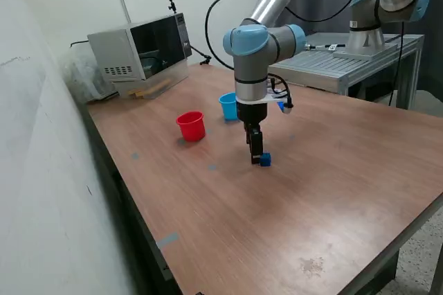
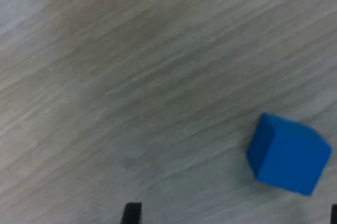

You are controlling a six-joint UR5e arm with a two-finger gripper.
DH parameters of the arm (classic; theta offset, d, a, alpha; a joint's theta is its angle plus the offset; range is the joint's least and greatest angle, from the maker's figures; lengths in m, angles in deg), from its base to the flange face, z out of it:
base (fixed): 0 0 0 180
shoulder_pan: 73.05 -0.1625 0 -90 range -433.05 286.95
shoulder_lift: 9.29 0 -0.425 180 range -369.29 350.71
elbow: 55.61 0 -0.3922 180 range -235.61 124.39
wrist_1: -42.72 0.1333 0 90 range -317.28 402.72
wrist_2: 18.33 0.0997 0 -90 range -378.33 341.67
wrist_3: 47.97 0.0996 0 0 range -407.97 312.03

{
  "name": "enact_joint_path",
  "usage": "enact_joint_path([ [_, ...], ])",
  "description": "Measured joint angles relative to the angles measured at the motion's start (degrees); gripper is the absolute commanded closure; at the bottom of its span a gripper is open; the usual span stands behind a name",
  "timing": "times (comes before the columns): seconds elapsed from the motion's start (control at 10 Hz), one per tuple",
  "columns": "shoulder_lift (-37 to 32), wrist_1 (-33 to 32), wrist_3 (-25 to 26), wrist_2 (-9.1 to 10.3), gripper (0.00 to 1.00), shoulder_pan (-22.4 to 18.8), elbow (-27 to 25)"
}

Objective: Place red objects in the red bin, and blue objects in the blue bin.

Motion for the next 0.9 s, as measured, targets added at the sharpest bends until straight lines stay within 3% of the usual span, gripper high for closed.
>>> enact_joint_path([
  [0.3,-0.3,0.5,0.0,-0.34,0.0,-0.1,-0.2],
  [0.9,-1.4,0.6,0.1,0.95,0.0,-4.4,-0.5],
])
